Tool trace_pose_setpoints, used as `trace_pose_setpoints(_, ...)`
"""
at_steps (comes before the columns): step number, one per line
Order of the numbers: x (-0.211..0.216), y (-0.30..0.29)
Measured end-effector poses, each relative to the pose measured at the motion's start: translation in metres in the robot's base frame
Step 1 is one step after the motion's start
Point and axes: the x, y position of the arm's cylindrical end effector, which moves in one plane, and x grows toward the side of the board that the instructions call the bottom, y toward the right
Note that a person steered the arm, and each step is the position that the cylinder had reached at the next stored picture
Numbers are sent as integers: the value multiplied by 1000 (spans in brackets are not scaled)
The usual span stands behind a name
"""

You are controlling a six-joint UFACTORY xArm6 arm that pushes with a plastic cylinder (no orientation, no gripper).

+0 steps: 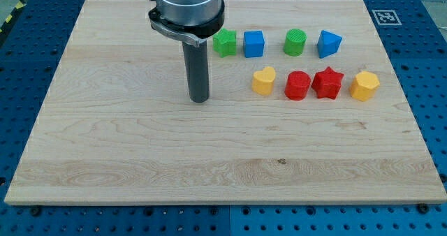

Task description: Point your arm vertically to the bottom of the yellow hexagon

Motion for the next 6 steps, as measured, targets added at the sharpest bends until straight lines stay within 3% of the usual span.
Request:
trace_pose_setpoints(2,19,48)
trace_pose_setpoints(5,72,236)
trace_pose_setpoints(6,69,272)
